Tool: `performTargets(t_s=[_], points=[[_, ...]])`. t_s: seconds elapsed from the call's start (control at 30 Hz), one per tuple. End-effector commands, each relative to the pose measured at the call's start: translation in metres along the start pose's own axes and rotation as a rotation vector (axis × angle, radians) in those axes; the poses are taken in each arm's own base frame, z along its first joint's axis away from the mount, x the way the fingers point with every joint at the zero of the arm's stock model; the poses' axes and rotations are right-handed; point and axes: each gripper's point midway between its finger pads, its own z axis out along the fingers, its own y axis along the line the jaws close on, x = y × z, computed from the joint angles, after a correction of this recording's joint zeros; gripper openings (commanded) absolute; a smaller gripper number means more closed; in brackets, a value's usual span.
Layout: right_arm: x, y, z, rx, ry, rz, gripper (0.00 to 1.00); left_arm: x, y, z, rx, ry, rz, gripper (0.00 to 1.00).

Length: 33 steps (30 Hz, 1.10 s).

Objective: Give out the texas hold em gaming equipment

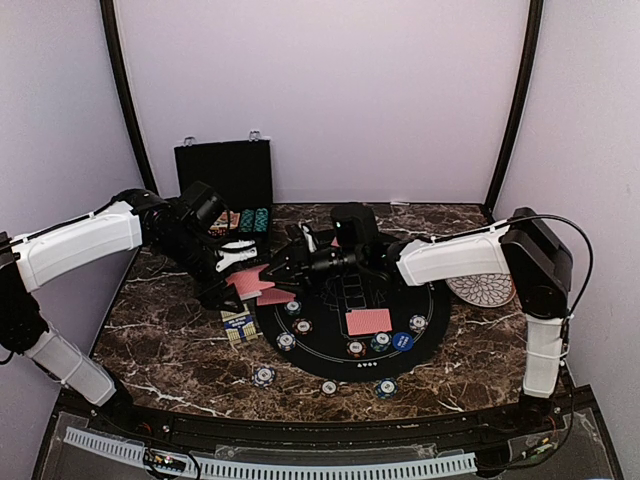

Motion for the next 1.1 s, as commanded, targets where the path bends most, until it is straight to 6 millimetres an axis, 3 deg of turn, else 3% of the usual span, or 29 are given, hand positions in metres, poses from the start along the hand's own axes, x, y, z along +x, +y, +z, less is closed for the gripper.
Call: performTargets(t_s=[0.0,0.3,0.57,0.8,1.07], points=[[0.004,0.024,-0.006,-0.037,0.008,-0.051,0.16,-0.001,-0.001,-0.005,-0.010,-0.018,0.012,0.00],[-0.004,0.024,-0.022,0.012,-0.004,-0.066,0.00,0.002,-0.001,-0.004,-0.015,-0.009,0.011,0.00],[-0.023,0.009,-0.065,0.128,-0.070,-0.073,0.00,0.005,0.001,-0.002,-0.026,0.002,0.014,0.00],[-0.051,-0.030,-0.125,0.478,-0.157,-0.076,0.00,0.007,0.001,-0.001,-0.027,0.006,0.014,0.00],[-0.072,-0.092,-0.200,1.086,-0.182,-0.144,0.00,0.007,0.000,-0.003,-0.028,0.002,0.014,0.00]])
